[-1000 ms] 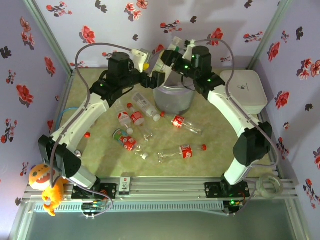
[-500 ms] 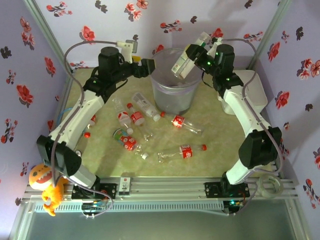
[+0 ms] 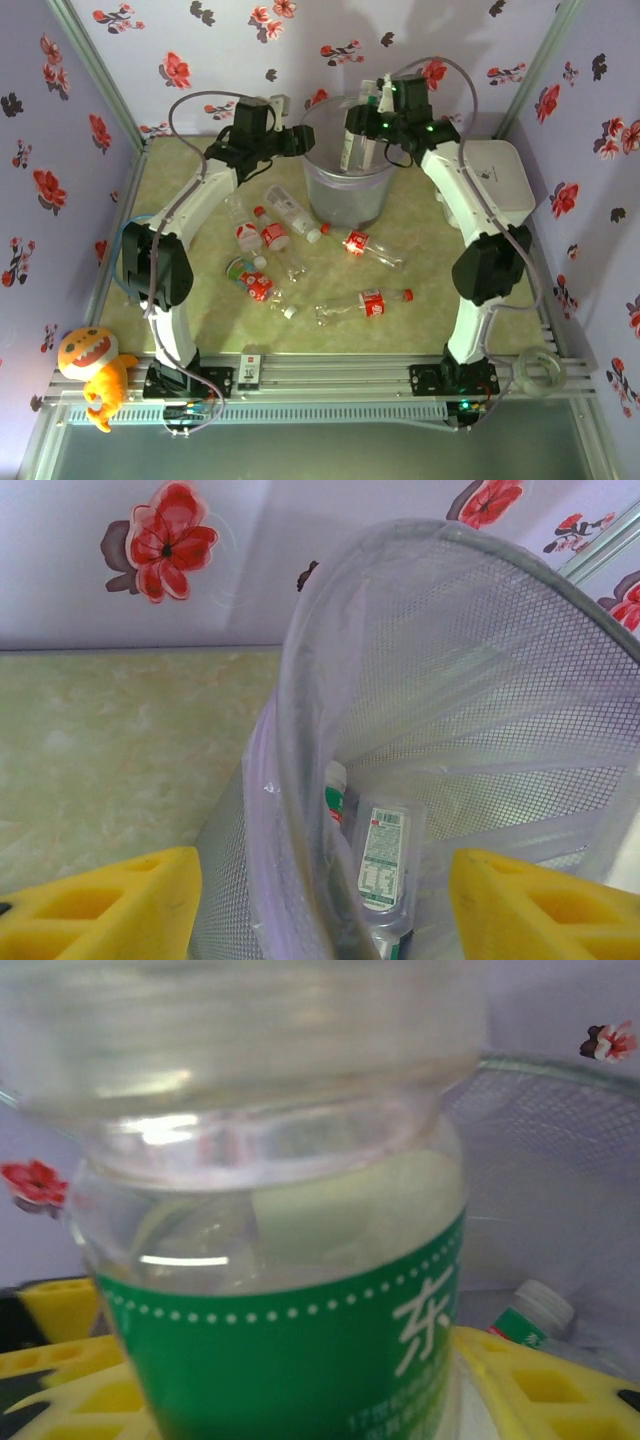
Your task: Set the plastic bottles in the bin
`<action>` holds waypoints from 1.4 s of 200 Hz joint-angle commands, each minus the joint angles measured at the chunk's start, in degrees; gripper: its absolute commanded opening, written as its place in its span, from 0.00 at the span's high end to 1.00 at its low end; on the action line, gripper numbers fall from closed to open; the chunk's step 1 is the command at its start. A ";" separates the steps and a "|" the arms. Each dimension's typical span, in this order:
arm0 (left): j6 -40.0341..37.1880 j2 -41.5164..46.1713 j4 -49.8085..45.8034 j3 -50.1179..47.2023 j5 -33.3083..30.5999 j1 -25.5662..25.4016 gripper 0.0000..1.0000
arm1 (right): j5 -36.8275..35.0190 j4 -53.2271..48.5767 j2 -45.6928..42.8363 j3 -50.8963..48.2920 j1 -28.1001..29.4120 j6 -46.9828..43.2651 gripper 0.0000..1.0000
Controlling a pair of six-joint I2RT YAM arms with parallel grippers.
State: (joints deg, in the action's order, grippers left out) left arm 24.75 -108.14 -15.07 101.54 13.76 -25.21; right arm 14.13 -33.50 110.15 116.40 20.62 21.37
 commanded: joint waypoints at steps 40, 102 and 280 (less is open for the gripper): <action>-0.32 -3.23 0.71 3.56 -0.80 0.25 0.38 | -1.60 -17.45 12.87 15.55 2.70 -9.33 0.51; 0.36 -4.19 1.21 4.11 0.57 0.18 0.43 | 2.33 -16.87 21.25 19.85 2.27 3.54 0.45; -0.52 -5.43 -0.22 6.44 1.29 0.20 0.47 | -4.66 -25.53 21.01 22.88 0.78 1.11 0.42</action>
State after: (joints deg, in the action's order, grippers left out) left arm 25.17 -112.40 -14.04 106.24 14.61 -25.21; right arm 15.99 -52.84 132.88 137.67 21.47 29.58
